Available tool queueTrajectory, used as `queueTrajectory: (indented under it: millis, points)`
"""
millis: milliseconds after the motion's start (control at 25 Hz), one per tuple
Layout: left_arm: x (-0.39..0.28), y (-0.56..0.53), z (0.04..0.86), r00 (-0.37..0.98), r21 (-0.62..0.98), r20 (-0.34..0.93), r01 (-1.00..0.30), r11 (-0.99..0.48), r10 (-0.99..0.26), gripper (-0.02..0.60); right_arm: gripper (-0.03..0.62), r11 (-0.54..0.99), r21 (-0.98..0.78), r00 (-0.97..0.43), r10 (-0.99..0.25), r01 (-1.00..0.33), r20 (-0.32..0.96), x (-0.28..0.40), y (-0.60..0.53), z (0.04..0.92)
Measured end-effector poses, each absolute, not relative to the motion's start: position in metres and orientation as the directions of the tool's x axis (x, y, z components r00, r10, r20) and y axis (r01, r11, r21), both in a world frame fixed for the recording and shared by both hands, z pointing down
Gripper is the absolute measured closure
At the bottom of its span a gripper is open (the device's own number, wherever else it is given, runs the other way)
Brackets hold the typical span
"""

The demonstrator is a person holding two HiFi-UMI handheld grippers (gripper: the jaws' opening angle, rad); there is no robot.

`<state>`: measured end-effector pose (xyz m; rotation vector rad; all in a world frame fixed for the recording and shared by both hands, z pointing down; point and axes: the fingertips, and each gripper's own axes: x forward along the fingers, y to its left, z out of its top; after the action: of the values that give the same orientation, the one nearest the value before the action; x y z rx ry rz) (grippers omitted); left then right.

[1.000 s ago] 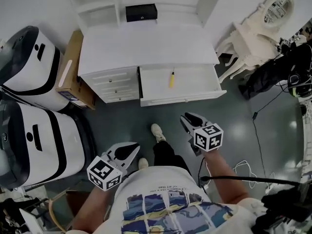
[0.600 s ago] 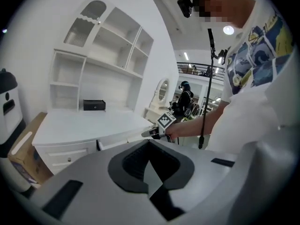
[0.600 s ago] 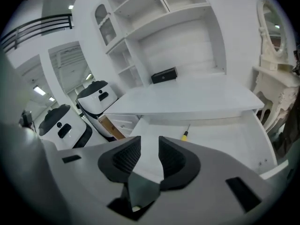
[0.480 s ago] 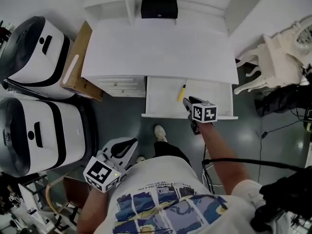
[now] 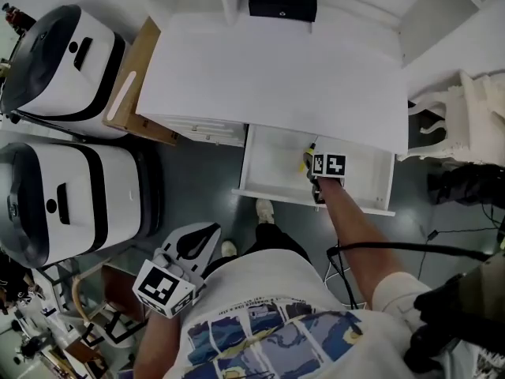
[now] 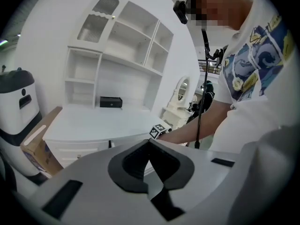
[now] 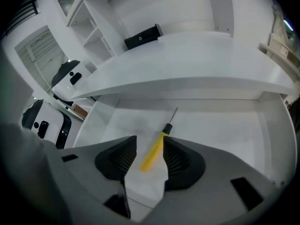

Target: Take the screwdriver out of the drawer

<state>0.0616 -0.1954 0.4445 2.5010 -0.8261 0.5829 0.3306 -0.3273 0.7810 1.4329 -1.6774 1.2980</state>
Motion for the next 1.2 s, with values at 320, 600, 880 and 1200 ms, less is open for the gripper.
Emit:
queueTrajectory:
  millis: [320, 600, 880, 1200]
  points:
    - [0.047, -0.2, 0.447, 0.66, 0.249, 0.556, -0.712, -0.656, -0.506, 0.569, 0.385, -0.125, -0.233, -0.181, -0.332, -0.964, 0.926, 0.333, -0.333, 0.827]
    - [0.041, -0.197, 0.45, 0.631, 0.24, 0.573, -0.74, -0.629, -0.523, 0.568, 0.437, -0.085, -0.148, -0.115, -0.307, -0.985, 0.945, 0.335, -0.331, 0.838]
    - [0.041, -0.201, 0.449, 0.633, 0.236, 0.571, -0.736, -0.634, -0.522, 0.568, 0.496, 0.038, -0.097, -0.104, -0.297, -0.995, 0.949, 0.337, -0.327, 0.836]
    - [0.042, -0.201, 0.446, 0.66, 0.238, 0.55, -0.712, -0.661, -0.512, 0.568, 0.5, 0.133, -0.106, -0.139, -0.277, -0.985, 0.951, 0.335, -0.32, 0.827]
